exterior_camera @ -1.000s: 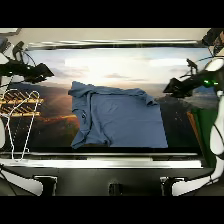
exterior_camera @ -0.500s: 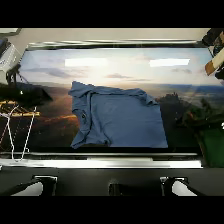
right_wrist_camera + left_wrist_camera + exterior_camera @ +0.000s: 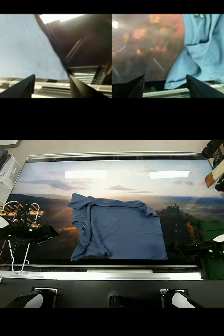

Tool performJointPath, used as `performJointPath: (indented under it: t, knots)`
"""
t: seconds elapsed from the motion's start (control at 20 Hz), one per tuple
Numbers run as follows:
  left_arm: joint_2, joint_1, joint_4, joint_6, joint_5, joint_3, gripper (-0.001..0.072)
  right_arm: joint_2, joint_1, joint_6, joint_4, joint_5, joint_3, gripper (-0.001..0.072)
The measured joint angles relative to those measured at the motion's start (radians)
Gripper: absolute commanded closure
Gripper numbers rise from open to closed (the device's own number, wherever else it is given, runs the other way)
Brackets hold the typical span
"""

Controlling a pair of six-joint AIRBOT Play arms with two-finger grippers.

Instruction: Fold the clothes and pants, and hang the long-sleeved shirts on hangers.

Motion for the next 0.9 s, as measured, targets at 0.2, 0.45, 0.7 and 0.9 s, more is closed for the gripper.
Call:
performJointPath:
  t: [0.2,0.45,0.7,0.9]
  knots:
    - [0.006,0.000,-0.008,0.000,0.015,-0.023,0.0121,-0.034,0.000,-0.022,0.000,-0.013,-0.007,0.0228]
    - [0.007,0.000,-0.012,0.028,0.035,-0.048,0.0121,-0.056,-0.001,-0.031,0.026,-0.023,-0.048,0.0228]
    - [0.007,0.000,-0.014,0.051,0.059,-0.141,0.0121,-0.064,-0.001,-0.062,0.042,-0.048,-0.122,0.0645]
    - [0.006,-0.001,-0.074,0.119,0.070,-0.221,0.0121,-0.065,-0.001,-0.101,0.096,-0.074,-0.142,0.0673]
